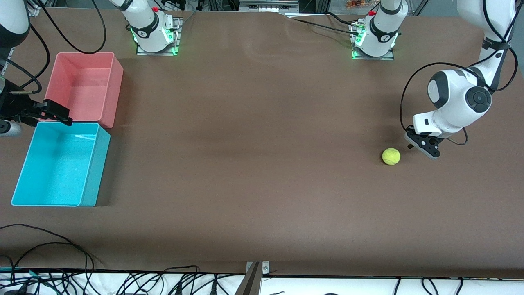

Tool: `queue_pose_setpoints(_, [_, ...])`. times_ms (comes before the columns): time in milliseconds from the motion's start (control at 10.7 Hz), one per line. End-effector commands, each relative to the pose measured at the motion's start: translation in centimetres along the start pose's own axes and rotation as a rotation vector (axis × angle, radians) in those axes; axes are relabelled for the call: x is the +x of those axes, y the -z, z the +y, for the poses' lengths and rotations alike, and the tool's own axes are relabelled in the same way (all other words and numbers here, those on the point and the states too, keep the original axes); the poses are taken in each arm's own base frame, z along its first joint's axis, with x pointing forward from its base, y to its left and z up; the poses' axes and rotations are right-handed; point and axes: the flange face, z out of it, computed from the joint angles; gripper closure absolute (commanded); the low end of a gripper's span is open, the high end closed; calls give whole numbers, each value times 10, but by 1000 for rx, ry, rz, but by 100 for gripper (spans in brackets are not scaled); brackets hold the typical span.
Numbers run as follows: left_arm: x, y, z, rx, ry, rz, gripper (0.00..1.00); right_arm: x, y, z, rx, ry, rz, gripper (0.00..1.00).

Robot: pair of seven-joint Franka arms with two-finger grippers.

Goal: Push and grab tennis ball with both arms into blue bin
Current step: 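Position the left gripper behind the tennis ball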

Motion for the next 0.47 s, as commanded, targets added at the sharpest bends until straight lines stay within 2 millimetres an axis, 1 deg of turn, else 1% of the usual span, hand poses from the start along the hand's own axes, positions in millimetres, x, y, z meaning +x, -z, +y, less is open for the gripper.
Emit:
queue_pose_setpoints(0, [-1, -20, -21, -2, -146, 9, 100, 1, 5, 2, -5, 11, 1, 0])
queue_pose_setpoints(94, [3, -23, -19, 3, -193, 10, 100, 1, 5, 3, -5, 10, -1, 0])
queue_pose_setpoints(187, [8, -23, -20, 9, -239, 9, 100, 1, 5, 3, -6, 10, 1, 0])
queue_pose_setpoints(375, [10, -29, -26, 8, -329, 8, 100, 1, 5, 2, -5, 11, 1, 0])
